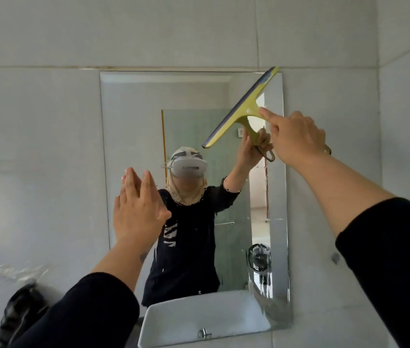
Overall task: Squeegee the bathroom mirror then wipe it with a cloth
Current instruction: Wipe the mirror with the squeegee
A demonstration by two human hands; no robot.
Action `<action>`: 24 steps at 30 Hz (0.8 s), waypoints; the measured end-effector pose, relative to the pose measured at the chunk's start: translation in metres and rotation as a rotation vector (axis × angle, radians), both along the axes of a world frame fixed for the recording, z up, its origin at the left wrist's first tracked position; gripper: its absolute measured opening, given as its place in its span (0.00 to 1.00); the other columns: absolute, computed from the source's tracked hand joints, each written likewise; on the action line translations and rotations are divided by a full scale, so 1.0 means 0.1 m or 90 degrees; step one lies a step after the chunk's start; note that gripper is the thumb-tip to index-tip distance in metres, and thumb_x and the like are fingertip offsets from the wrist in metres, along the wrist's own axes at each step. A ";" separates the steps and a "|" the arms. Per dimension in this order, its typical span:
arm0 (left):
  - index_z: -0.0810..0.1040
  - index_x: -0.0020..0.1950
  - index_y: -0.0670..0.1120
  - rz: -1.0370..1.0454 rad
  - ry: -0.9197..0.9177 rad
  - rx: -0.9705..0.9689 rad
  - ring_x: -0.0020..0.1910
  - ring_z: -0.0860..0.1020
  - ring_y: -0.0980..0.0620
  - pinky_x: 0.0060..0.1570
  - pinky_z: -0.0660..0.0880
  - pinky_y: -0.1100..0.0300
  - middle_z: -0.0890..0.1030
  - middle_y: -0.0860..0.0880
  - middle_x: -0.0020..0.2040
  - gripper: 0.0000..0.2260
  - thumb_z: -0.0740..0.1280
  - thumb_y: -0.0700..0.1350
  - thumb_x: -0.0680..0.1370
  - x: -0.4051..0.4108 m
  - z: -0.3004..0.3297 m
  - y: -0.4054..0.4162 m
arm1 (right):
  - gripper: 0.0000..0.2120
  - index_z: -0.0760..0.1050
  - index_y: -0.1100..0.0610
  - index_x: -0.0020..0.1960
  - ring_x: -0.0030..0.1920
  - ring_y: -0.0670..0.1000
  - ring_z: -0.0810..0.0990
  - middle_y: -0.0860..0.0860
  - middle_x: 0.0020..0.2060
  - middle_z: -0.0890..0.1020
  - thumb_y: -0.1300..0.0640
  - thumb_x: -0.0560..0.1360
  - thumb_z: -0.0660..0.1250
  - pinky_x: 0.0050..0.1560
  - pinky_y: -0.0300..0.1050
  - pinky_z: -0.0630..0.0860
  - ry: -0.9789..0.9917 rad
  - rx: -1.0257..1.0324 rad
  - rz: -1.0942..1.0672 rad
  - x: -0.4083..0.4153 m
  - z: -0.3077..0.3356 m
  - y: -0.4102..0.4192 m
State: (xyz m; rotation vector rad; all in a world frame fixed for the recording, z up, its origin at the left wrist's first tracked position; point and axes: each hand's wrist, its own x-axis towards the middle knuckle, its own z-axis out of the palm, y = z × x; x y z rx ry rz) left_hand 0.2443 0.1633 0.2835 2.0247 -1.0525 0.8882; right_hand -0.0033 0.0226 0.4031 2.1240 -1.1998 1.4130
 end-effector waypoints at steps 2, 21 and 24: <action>0.46 0.77 0.50 0.002 -0.004 -0.003 0.77 0.46 0.44 0.74 0.52 0.48 0.42 0.43 0.78 0.43 0.70 0.55 0.72 0.01 0.00 0.00 | 0.20 0.56 0.33 0.73 0.54 0.62 0.75 0.56 0.47 0.70 0.50 0.83 0.49 0.51 0.55 0.71 -0.014 0.024 0.016 0.01 -0.04 0.02; 0.46 0.77 0.52 0.025 -0.001 -0.027 0.77 0.47 0.46 0.74 0.49 0.42 0.45 0.45 0.78 0.41 0.68 0.57 0.72 0.11 -0.10 0.07 | 0.21 0.64 0.53 0.74 0.41 0.55 0.83 0.52 0.48 0.82 0.58 0.81 0.55 0.43 0.55 0.82 -0.443 0.213 0.298 0.81 -0.65 0.61; 0.43 0.77 0.50 0.047 0.025 -0.011 0.77 0.45 0.46 0.74 0.47 0.42 0.42 0.45 0.78 0.42 0.66 0.60 0.74 0.18 -0.23 0.19 | 0.22 0.63 0.56 0.74 0.45 0.55 0.84 0.55 0.56 0.82 0.59 0.81 0.55 0.44 0.55 0.82 -0.444 0.210 0.312 0.99 -0.70 0.73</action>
